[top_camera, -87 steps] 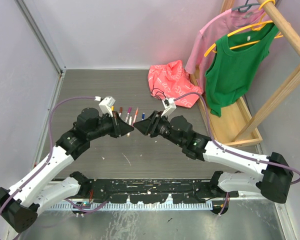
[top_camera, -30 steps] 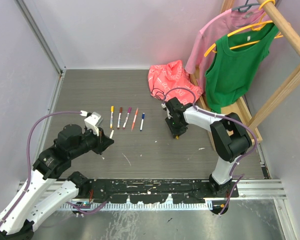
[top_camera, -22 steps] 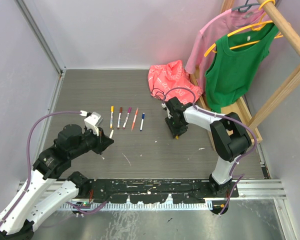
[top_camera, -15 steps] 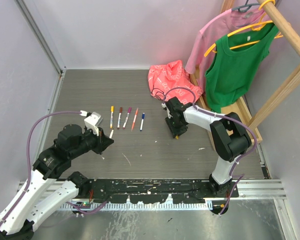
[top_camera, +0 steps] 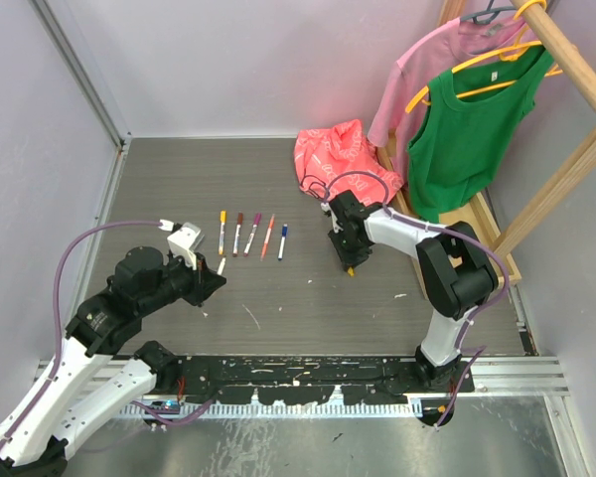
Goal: Insert the pens into the pen caps
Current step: Insert the pen cap onto the pen.
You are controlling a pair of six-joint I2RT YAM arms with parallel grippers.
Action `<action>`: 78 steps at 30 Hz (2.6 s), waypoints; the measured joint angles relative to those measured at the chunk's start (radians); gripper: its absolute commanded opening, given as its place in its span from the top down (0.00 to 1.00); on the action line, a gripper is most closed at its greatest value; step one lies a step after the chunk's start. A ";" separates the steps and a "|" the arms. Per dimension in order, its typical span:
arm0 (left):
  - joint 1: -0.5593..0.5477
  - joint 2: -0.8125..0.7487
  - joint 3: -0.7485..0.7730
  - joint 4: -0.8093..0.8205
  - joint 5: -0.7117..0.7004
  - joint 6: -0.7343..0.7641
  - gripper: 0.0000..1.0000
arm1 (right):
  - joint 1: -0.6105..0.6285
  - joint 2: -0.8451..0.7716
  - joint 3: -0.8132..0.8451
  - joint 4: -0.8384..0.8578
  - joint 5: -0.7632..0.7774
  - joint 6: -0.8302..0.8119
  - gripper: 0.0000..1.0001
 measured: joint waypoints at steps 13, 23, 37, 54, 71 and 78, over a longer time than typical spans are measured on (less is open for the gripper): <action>0.000 0.000 -0.001 0.004 -0.003 -0.001 1.00 | -0.001 -0.079 -0.008 0.017 -0.010 0.017 1.00; 0.000 0.063 -0.003 0.053 0.065 -0.005 1.00 | -0.001 -0.550 -0.120 0.235 -0.128 0.221 1.00; -0.006 0.213 0.049 0.248 0.192 -0.112 1.00 | 0.095 -0.835 -0.457 0.859 -0.208 0.686 1.00; -0.456 0.268 0.026 0.461 -0.098 -0.221 1.00 | 0.409 -1.016 -0.613 1.231 0.086 0.735 1.00; -0.457 0.296 0.026 0.476 -0.119 -0.209 1.00 | 0.431 -0.959 -0.628 1.256 0.097 0.735 1.00; -0.457 0.296 0.025 0.476 -0.119 -0.208 1.00 | 0.438 -0.949 -0.628 1.262 0.093 0.734 1.00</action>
